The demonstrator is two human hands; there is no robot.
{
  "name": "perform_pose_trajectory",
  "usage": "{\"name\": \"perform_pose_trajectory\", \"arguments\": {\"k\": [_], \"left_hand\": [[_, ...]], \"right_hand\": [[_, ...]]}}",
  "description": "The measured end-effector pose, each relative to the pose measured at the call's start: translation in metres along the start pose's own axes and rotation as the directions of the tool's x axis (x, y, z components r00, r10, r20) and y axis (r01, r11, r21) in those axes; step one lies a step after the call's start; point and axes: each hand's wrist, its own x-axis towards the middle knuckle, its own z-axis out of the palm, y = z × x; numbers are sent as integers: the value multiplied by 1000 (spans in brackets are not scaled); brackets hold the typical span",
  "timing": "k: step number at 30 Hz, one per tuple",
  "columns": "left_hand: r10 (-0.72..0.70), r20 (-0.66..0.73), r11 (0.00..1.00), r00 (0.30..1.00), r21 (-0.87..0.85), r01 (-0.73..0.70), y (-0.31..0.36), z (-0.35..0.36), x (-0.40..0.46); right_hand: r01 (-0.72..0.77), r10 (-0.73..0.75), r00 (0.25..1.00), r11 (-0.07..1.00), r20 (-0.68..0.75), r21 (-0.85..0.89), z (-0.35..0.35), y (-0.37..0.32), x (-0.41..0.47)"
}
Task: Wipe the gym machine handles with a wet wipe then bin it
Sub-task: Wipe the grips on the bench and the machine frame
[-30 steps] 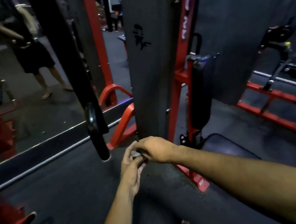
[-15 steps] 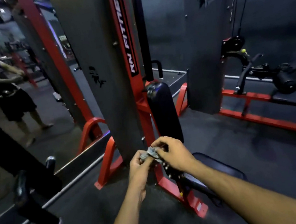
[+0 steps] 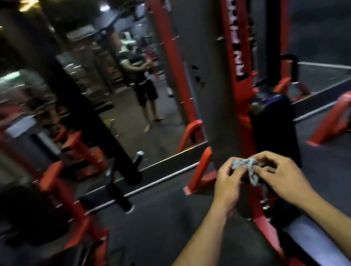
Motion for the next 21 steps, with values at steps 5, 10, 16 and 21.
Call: {"name": "perform_pose_trajectory", "arguments": {"k": [5,10,16,21], "left_hand": [[-23,-266,998,964,43,35,9,-71,-23],[30,-398,996,917,87,5,13,-131,-41],[61,-396,997,916,62,-40,3,-135,-20],[45,-191,998,981,48,-37,-23,-63,36]], "right_hand": [[53,-70,984,993,166,105,73,-24,20],[82,-125,955,983,271,162,137,-43,30],[-39,-10,968,981,249,191,142,-40,46],[-78,78,997,991,4,110,60,-11,51]]}}
